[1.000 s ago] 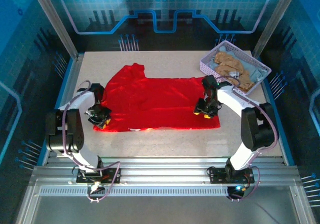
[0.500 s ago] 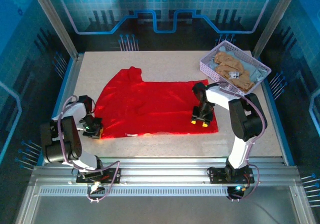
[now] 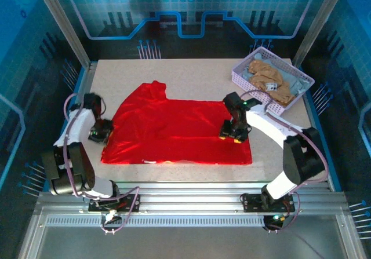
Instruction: Fold and stack the t-shirts
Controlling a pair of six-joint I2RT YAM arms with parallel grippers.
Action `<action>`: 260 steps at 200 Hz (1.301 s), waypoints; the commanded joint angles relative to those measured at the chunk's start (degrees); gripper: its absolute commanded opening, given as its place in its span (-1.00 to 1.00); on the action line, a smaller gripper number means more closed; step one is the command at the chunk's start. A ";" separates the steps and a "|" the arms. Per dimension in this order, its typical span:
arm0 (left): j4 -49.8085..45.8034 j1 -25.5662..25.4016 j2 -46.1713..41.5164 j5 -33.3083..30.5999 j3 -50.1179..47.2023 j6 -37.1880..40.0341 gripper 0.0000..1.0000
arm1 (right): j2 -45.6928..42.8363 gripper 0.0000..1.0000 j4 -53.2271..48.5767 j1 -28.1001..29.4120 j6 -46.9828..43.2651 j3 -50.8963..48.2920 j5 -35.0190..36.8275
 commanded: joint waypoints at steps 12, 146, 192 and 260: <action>6.37 -6.73 12.73 6.01 16.66 9.42 -0.16 | 3.69 0.06 4.50 -4.04 -3.20 7.99 4.21; 10.50 -3.93 35.02 8.09 20.96 3.80 -0.48 | 33.07 -0.09 -1.80 -3.77 1.22 27.87 4.66; 8.43 0.34 34.02 5.59 19.29 6.56 -0.48 | 34.11 -0.08 -3.47 -0.71 3.55 28.22 1.97; 9.96 -1.17 32.58 8.33 28.65 12.62 -0.13 | 32.49 0.00 -5.35 -2.51 -1.64 35.67 8.43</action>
